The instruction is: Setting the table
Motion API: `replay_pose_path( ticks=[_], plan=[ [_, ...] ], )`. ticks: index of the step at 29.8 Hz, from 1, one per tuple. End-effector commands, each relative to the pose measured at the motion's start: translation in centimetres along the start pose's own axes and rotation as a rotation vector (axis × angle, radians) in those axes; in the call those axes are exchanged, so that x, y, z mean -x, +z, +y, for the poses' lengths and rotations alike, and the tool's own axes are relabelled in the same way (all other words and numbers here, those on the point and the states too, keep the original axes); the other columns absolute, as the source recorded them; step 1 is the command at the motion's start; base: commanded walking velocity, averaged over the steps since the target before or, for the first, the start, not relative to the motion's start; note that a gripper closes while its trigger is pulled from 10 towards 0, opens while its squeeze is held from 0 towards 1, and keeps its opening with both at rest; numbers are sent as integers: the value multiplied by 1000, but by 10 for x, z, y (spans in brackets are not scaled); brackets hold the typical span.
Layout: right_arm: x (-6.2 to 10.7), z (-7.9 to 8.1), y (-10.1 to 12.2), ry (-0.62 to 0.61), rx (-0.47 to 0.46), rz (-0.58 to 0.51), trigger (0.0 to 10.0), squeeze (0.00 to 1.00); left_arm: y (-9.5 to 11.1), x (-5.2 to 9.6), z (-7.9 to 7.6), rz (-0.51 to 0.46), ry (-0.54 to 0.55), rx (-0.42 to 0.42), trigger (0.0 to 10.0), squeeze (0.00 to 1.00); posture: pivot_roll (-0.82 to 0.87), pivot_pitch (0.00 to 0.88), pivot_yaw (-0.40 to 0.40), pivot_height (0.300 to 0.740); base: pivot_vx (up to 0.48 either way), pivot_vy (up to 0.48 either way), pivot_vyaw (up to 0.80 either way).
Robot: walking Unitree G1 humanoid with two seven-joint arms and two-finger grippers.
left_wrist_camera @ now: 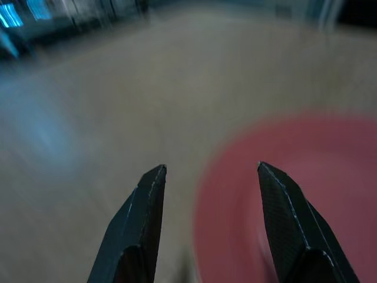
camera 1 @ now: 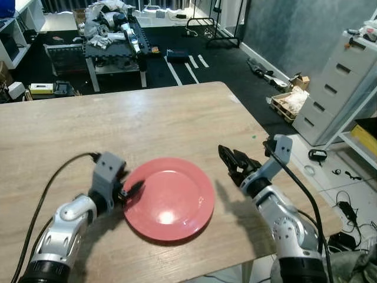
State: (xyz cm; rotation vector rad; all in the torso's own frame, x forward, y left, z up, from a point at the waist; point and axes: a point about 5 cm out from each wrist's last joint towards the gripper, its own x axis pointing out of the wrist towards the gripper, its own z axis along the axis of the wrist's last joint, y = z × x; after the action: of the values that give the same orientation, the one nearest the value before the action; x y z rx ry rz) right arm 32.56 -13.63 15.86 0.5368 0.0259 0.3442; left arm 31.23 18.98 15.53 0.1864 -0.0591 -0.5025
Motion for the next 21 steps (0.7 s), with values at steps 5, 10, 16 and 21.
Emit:
replay_pose_path(
  ticks=[5, 10, 16, 21],
  plan=[
    [-1, 3, 0, 13, -4, 1, 10000, 0, 11, 2, -4, -49, -10, -59, 10000, 0, -30, 19, 30, 740, 0, 0, 0],
    [-2, 4, -1, 15, -7, 3, 10000, 0, 4, 0, -13, -22, -48, -13, 10000, 0, -34, 19, 28, 740, 0, 0, 0],
    [-1, 4, -1, 13, -6, 4, 10000, 0, -45, 12, -22, 166, -83, 118, 10000, 0, -44, 20, 32, 740, 0, 0, 0],
    [0, 3, -2, 8, -6, 7, 10000, 0, -79, 31, -23, 305, -58, 219, 10000, 0, -43, 23, 30, 740, 0, 0, 0]
  ],
)
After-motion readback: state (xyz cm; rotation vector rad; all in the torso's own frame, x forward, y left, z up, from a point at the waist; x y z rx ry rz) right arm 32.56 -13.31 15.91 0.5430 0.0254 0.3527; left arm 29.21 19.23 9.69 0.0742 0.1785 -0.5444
